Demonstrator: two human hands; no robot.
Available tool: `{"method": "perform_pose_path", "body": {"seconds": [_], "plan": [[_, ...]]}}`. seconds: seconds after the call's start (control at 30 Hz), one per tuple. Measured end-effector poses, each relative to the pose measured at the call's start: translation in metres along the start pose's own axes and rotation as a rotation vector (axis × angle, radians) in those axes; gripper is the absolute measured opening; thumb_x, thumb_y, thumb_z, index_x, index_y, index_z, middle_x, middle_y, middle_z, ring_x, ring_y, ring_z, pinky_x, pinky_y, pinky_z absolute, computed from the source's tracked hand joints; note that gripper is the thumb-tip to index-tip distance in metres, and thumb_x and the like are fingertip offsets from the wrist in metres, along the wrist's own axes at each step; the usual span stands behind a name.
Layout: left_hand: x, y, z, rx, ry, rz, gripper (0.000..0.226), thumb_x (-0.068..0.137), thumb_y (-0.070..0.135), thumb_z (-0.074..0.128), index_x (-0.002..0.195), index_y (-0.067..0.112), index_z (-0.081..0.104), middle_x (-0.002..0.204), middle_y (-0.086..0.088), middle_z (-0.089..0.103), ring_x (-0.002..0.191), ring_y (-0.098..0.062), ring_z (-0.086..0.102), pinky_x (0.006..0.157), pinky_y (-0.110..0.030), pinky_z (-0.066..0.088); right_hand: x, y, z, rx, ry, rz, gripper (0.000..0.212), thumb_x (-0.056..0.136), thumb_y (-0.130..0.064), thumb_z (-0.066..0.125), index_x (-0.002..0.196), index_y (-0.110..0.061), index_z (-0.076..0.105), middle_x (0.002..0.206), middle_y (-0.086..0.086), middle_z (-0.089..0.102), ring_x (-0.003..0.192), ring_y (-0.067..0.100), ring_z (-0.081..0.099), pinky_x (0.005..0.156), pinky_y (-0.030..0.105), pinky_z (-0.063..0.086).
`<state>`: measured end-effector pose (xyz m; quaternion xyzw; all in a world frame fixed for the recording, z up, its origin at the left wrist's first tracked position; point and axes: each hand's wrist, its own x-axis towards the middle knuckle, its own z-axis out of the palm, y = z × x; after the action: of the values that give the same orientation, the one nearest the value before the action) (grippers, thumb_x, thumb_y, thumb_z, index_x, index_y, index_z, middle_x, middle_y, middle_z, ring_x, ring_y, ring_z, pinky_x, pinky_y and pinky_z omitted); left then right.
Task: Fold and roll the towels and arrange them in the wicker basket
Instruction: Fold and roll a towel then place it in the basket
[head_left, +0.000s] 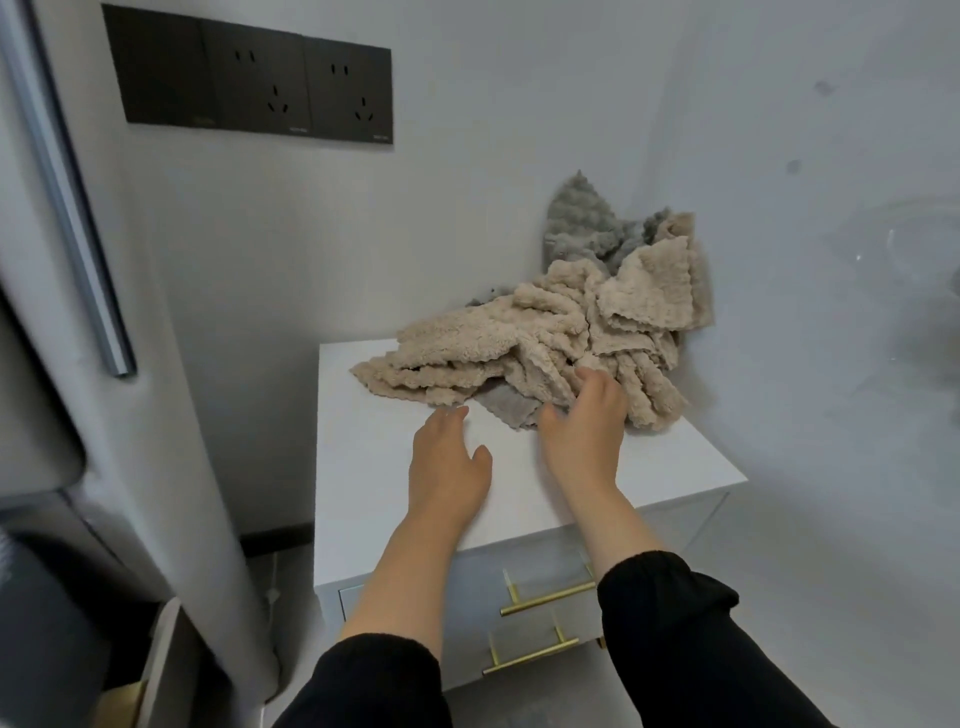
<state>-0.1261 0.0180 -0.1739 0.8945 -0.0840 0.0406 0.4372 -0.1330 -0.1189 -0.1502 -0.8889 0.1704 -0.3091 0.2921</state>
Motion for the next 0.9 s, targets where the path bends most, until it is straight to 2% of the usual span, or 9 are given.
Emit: {"method": "perform_pose_path", "body": {"seconds": [0.13,0.23,0.33,0.4,0.47,0.53,0.63,0.7,0.9], "plan": [[0.012,-0.010,-0.002,0.074,0.138,0.005,0.064,0.088,0.015,0.055,0.146,0.018,0.030,0.159,-0.006,0.012,0.144,-0.024,0.013,0.115,-0.036,0.020,0.013,0.005,0.013,-0.040,-0.021,0.006,0.054,0.085,-0.018,0.065,0.133,-0.007,0.044,0.142,0.011,0.037,0.134,0.028,0.029,0.111,0.040,0.028],[0.022,-0.015,-0.004,0.078,0.194,-0.038,0.074,0.089,0.018,0.056,0.151,0.019,0.017,0.160,-0.007,0.008,0.146,-0.023,0.009,0.117,-0.035,0.014,0.013,0.006,0.015,-0.021,0.099,-0.017,0.045,0.082,-0.013,0.068,0.124,-0.007,0.054,0.137,0.013,0.042,0.130,0.028,0.035,0.107,0.042,0.034],[0.032,-0.018,-0.003,0.107,0.219,-0.026,0.080,0.089,0.021,0.056,0.153,0.021,0.008,0.161,-0.006,0.002,0.147,-0.023,0.006,0.118,-0.037,0.013,0.004,0.009,0.021,-0.040,0.258,-0.272,0.025,0.074,0.001,0.069,0.099,-0.004,0.066,0.104,0.011,0.056,0.101,0.028,0.050,0.081,0.038,0.045],[0.037,-0.018,-0.002,0.131,0.206,-0.014,0.081,0.090,0.023,0.054,0.153,0.022,0.004,0.161,-0.005,-0.001,0.147,-0.022,0.003,0.118,-0.038,0.013,-0.001,0.013,0.027,-0.150,0.145,-0.394,0.015,0.073,0.000,0.070,0.086,-0.005,0.068,0.086,0.008,0.058,0.085,0.029,0.053,0.066,0.031,0.037],[0.041,-0.019,-0.001,0.147,0.185,-0.010,0.081,0.091,0.026,0.053,0.153,0.023,0.000,0.161,-0.005,-0.002,0.148,-0.020,0.002,0.118,-0.039,0.013,-0.001,0.014,0.030,-0.229,-0.091,-0.296,0.012,0.083,-0.014,0.066,0.094,-0.009,0.067,0.086,0.008,0.064,0.083,0.030,0.058,0.060,0.028,0.033],[0.043,-0.019,0.000,0.148,0.169,-0.009,0.081,0.091,0.027,0.052,0.153,0.023,-0.001,0.161,-0.003,-0.003,0.148,-0.020,0.002,0.117,-0.039,0.014,0.002,0.017,0.033,-0.327,-0.169,-0.175,0.011,0.091,-0.023,0.056,0.094,-0.016,0.065,0.084,0.005,0.066,0.076,0.026,0.058,0.054,0.028,0.029],[0.042,-0.019,0.001,0.110,0.174,-0.003,0.082,0.090,0.026,0.054,0.153,0.024,0.001,0.161,-0.003,-0.001,0.148,-0.019,0.003,0.118,-0.039,0.014,0.004,0.016,0.035,-0.407,-0.119,-0.142,0.019,0.089,-0.010,0.050,0.072,-0.016,0.057,0.064,0.001,0.055,0.060,0.022,0.046,0.044,0.026,0.017],[0.041,-0.020,-0.001,0.065,0.182,0.007,0.082,0.089,0.024,0.055,0.153,0.024,0.002,0.161,-0.002,-0.001,0.148,-0.019,0.005,0.118,-0.039,0.015,0.003,0.013,0.036,-0.358,-0.099,-0.145,0.021,0.088,-0.008,0.051,0.069,-0.013,0.059,0.058,0.001,0.051,0.055,0.022,0.043,0.044,0.025,0.014],[0.038,-0.018,-0.004,-0.025,0.212,0.038,0.083,0.089,0.019,0.056,0.153,0.025,0.003,0.161,-0.001,0.000,0.148,-0.017,0.005,0.119,-0.038,0.014,-0.006,0.013,0.026,-0.083,0.144,-0.243,0.015,0.075,0.000,0.068,0.066,-0.011,0.064,0.050,-0.002,0.052,0.046,0.015,0.039,0.045,0.019,0.021]]}}
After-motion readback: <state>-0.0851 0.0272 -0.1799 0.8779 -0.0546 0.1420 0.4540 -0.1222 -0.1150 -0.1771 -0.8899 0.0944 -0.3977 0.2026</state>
